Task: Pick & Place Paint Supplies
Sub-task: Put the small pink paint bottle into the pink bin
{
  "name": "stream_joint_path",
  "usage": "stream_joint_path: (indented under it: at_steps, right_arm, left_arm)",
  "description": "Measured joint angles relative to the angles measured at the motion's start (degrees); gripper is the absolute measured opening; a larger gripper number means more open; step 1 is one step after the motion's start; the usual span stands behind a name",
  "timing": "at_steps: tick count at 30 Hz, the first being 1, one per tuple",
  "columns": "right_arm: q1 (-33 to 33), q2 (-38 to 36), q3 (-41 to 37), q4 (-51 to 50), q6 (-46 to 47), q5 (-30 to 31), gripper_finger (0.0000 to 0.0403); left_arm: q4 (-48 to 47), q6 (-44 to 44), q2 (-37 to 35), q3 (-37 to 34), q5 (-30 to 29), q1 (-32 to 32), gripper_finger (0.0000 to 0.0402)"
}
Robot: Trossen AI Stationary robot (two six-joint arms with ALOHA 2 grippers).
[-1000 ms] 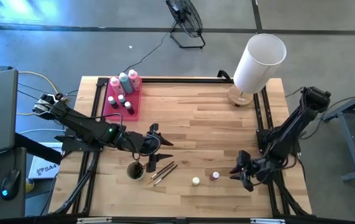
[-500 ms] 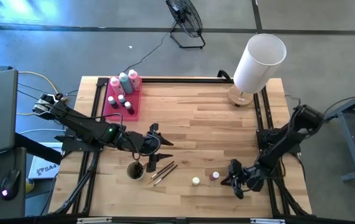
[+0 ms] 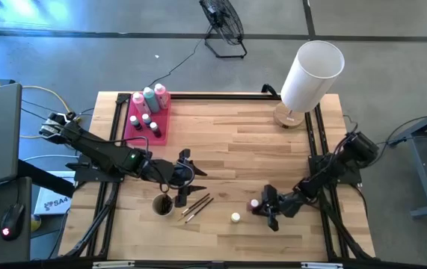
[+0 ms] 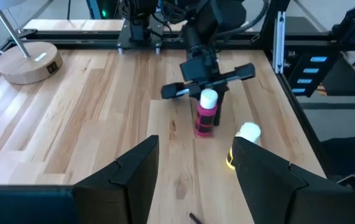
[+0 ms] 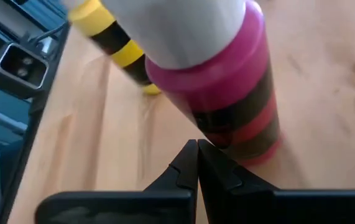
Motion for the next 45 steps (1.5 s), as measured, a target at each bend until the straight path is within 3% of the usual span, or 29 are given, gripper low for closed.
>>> stream_joint_path:
  at_steps: [25, 36, 45]
  right_arm:
    - [-20.5, 0.5, -0.1, 5.9, -14.3, -8.7, 0.0002]
    - [-26.6, 11.5, 7.0, 10.6, -20.8, -11.3, 0.0002]
    - [-31.7, 11.8, 8.3, 10.0, -26.1, -20.2, 0.0002]
  left_arm:
    - [-1.5, 1.5, 0.0, 0.0, -0.1, 0.0, 0.02]
    - [-1.4, 1.5, 0.0, 0.0, -0.2, 0.0, 0.02]
    - [-1.5, 1.2, 0.0, 0.0, 0.0, 0.0, 0.02]
